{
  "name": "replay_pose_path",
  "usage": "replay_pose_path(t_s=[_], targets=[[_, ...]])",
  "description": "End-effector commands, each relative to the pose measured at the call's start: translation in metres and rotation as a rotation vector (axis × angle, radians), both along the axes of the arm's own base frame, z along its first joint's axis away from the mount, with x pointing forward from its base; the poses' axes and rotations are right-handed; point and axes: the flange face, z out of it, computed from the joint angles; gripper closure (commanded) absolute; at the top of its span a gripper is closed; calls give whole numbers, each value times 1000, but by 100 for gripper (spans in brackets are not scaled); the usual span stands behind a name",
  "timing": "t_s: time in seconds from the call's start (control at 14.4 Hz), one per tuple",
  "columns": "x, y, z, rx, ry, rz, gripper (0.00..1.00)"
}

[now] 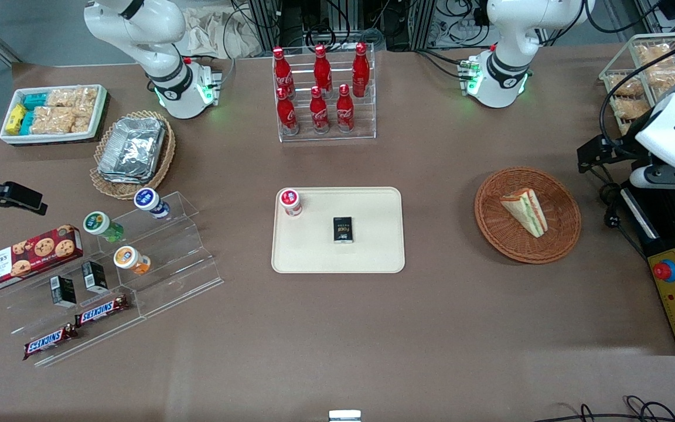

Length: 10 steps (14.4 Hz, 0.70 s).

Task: Place sandwich from basket to tray
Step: 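Move the left gripper down over the wrapped sandwich in the wicker basket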

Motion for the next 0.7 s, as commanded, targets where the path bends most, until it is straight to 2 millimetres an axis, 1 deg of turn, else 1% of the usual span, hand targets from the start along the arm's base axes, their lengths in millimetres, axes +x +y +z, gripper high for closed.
replay_pose_path(t_s=[0.0, 0.14, 0.21, 0.28, 0.42, 0.49, 0.63], targets=[[3, 1, 8, 7, 15, -5, 0], [2, 1, 9, 6, 17, 1, 0], [3, 0, 5, 21, 24, 14, 0], [5, -1, -6, 26, 48, 87, 0], [6, -5, -15, 6, 71, 247, 0], [6, -8, -20, 11, 79, 266, 0], [4, -4, -36, 9, 94, 278, 0]])
